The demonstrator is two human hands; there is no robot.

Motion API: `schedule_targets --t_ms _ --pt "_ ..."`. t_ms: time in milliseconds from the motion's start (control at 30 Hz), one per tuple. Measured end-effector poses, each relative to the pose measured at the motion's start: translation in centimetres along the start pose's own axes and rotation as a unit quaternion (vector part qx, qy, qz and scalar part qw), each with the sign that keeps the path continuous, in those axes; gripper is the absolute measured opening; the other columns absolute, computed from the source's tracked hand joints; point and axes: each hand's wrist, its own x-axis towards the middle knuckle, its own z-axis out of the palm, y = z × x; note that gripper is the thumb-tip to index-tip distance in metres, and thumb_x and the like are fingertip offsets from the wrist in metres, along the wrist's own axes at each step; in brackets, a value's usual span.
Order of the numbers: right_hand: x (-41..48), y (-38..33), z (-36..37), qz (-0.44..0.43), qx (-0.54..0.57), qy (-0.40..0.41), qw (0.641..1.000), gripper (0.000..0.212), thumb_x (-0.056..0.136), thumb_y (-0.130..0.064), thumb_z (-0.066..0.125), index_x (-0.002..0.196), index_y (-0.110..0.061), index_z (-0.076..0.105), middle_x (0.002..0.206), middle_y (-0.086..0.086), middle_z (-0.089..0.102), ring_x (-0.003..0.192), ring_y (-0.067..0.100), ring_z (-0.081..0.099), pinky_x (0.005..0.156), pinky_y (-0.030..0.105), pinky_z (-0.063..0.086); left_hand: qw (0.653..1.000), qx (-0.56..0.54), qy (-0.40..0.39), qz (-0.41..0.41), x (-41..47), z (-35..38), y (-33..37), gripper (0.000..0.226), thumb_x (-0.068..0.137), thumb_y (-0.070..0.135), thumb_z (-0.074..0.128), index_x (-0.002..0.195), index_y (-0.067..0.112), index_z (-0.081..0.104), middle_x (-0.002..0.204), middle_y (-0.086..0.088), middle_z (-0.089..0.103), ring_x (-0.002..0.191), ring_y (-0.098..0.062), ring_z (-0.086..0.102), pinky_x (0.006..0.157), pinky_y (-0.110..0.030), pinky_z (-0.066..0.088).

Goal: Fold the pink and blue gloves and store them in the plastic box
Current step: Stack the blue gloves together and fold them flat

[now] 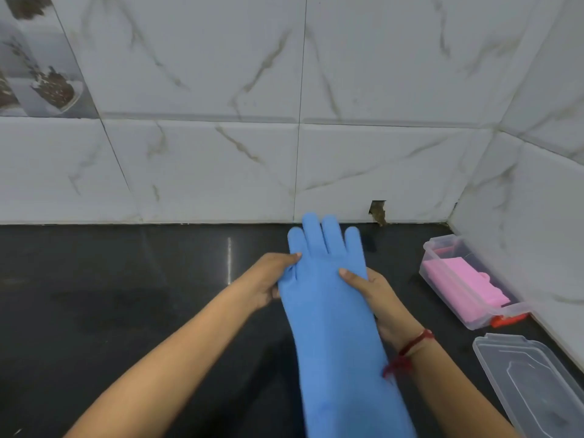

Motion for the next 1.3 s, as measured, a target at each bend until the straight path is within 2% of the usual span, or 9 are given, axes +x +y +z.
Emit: schedule_targets --t_ms 133,233,400,500,667,900,1000,1100,1300 --pt "1.2 3.2 -2.8 0.118 -0.122 0.083 0.982 0.025 0.085 -0.012 0.064 0.106 0.001 0.06 0.101 0.015 0.072 0.09 0.027 0.07 0.076 0.038 0.058 0.994 -0.028 0.038 -0.097 3.3 0.8 -5.9 0.026 0.097 0.028 0.052 0.107 0.007 0.064 0.097 -0.007 0.071 0.085 -0.019 0.067 0.068 -0.031 0.055" --pt "1.3 5.0 -4.1 0.145 -0.179 0.127 0.965 0.024 0.084 -0.002 0.06 0.108 -0.003 0.056 0.112 0.02 0.065 0.101 0.035 0.065 0.093 0.052 0.051 0.996 0.019 0.06 -0.058 4.7 0.7 -8.1 0.022 0.093 0.013 0.058 0.113 0.007 0.06 0.116 -0.013 0.067 0.101 -0.024 0.066 0.076 -0.034 0.056" --pt "1.7 4.5 -4.4 0.084 -0.159 0.111 0.977 0.022 0.086 -0.002 0.057 0.105 -0.013 0.057 0.111 0.012 0.066 0.099 0.029 0.067 0.091 0.051 0.053 0.989 0.125 0.064 0.052 6.0 1.7 -6.3 0.019 0.089 0.009 0.06 0.107 0.016 0.063 0.116 -0.003 0.065 0.101 -0.023 0.065 0.071 -0.034 0.057" --pt "1.9 4.8 -4.7 0.102 -0.153 0.146 0.972 0.019 0.087 -0.002 0.056 0.103 -0.013 0.054 0.112 0.013 0.064 0.099 0.032 0.065 0.092 0.052 0.052 0.978 0.184 0.095 0.037 7.3 1.9 -5.7 0.016 0.089 0.01 0.06 0.105 0.013 0.062 0.111 -0.006 0.065 0.098 -0.024 0.065 0.067 -0.034 0.057" --pt "1.7 5.6 -5.4 0.135 -0.211 0.149 0.957 0.038 0.083 -0.012 0.065 0.115 -0.017 0.045 0.114 0.007 0.06 0.097 0.025 0.064 0.088 0.046 0.054 0.966 0.225 0.123 0.025 8.4 1.2 -8.0 0.013 0.089 0.011 0.059 0.101 0.011 0.063 0.112 -0.008 0.066 0.098 -0.023 0.064 0.088 -0.044 0.055" --pt "0.0 4.9 -5.8 0.148 -0.486 0.083 0.857 0.059 0.083 -0.029 0.057 0.134 -0.026 0.027 0.089 -0.007 0.057 0.083 0.015 0.061 0.063 0.024 0.046 0.903 0.357 0.197 0.134 6.1 1.1 -8.2 0.064 0.085 0.031 0.066 0.139 0.016 0.034 0.123 -0.005 0.056 0.108 -0.018 0.057 0.083 -0.027 0.046" --pt "-1.5 5.1 -6.2 0.216 -0.443 0.044 0.869 0.055 0.086 -0.019 0.052 0.135 -0.025 0.027 0.085 -0.003 0.059 0.075 0.013 0.062 0.054 0.023 0.049 0.91 0.382 0.129 0.095 3.5 0.3 -10.0 0.061 0.081 0.042 0.068 0.129 0.022 0.037 0.094 0.004 0.065 0.082 -0.01 0.063 0.064 -0.021 0.045" --pt "-2.4 5.1 -6.1 0.215 -0.402 0.055 0.888 0.055 0.087 -0.013 0.051 0.135 -0.026 0.029 0.091 0.009 0.065 0.076 0.016 0.064 0.058 0.025 0.049 0.907 0.404 0.061 0.105 1.7 0.9 -12.6 0.064 0.078 0.038 0.07 0.13 0.029 0.033 0.094 0.007 0.063 0.08 -0.006 0.062 0.065 -0.02 0.046" --pt "-2.9 4.9 -5.1 0.214 -0.306 0.087 0.924 0.059 0.087 -0.008 0.052 0.137 -0.026 0.027 0.096 0.013 0.065 0.084 0.021 0.066 0.061 0.028 0.053 0.889 0.385 0.128 0.211 1.7 2.0 -11.8 0.057 0.086 0.009 0.057 0.133 0.029 0.032 0.08 0.008 0.057 0.062 -0.004 0.055 0.052 -0.01 0.04"
